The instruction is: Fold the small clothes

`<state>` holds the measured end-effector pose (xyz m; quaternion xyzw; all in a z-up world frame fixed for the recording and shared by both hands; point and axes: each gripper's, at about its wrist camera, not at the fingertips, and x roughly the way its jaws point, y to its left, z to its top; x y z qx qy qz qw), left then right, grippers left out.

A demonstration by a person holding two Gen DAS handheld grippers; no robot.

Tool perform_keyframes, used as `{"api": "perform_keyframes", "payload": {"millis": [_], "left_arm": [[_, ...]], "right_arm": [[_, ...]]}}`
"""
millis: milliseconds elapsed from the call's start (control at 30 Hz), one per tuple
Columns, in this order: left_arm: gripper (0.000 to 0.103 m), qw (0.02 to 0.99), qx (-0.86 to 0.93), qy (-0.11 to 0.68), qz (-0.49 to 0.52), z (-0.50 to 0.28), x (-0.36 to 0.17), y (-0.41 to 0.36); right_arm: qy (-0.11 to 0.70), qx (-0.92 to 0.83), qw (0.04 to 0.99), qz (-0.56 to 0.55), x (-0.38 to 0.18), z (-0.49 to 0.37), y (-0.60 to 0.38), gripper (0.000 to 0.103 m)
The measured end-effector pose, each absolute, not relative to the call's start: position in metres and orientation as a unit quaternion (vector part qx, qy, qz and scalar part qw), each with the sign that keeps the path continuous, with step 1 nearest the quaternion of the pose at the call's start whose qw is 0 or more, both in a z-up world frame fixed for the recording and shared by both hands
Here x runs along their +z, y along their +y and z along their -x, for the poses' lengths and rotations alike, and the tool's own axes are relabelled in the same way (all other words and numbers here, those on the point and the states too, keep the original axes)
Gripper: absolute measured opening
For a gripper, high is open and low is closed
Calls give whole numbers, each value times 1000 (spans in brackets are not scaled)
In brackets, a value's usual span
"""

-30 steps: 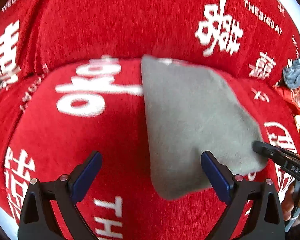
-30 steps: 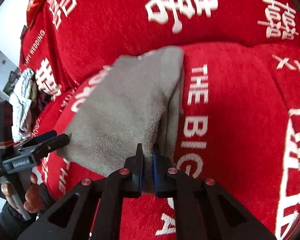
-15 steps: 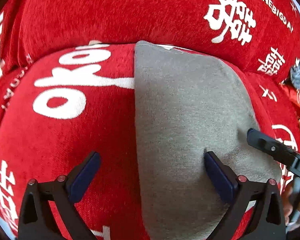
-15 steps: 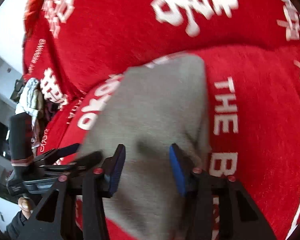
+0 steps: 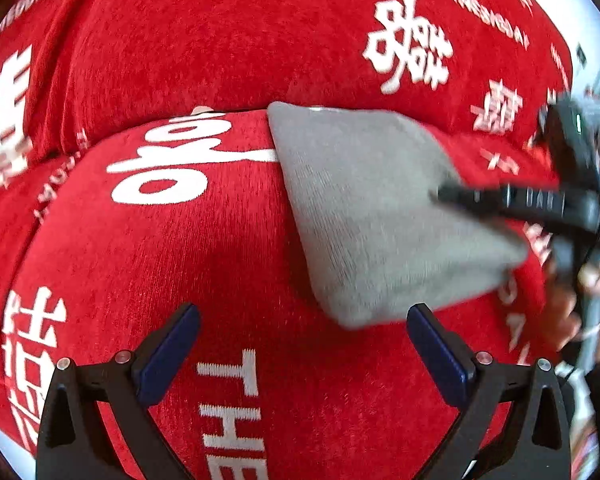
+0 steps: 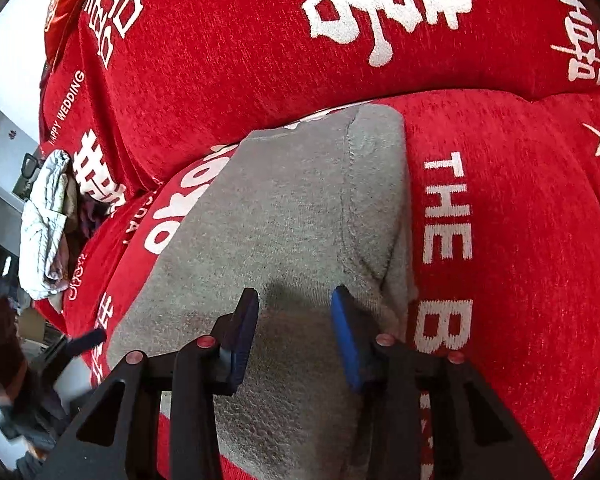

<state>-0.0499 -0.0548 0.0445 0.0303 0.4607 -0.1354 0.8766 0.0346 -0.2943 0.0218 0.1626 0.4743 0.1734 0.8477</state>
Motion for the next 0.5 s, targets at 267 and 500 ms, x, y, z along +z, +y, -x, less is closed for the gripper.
{"api": "perform_keyframes", "payload": {"millis": [267,500], "left_arm": [[103,855,-110,507,18,31,21,-30],[103,855,-176,481,85,28,71,-13]], "right_arm": [[473,168,852,-147,21,-32,-291,41],[448,168,864,-154,52,-16,-299,72]]}}
